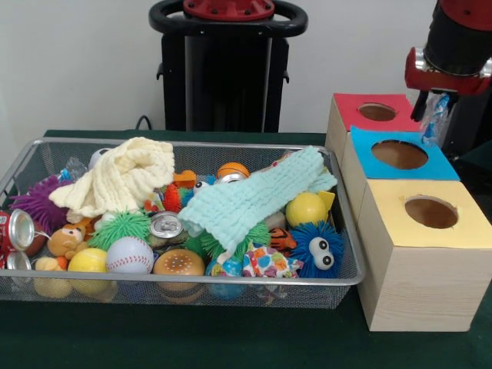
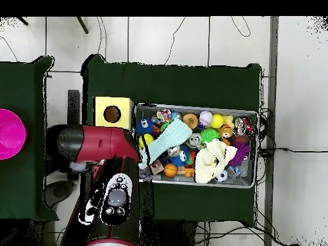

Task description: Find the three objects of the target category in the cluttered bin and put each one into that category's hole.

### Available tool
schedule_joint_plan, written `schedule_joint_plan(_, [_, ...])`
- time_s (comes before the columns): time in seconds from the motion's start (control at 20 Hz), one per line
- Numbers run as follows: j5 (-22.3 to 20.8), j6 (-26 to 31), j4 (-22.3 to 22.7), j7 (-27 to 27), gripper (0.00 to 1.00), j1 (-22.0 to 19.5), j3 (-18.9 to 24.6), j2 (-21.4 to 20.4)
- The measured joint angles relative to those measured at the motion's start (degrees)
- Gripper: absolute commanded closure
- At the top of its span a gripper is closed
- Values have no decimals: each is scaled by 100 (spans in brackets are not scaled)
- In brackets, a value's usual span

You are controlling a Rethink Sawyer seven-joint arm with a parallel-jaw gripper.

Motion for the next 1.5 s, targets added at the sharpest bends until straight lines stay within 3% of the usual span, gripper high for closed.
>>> schedule_joint_plan(0.75, [-7, -271, -367, 0, 100, 16, -205, 41])
schedule_joint_plan(1.5, [-456, -882, -308, 0, 100, 14, -476, 58])
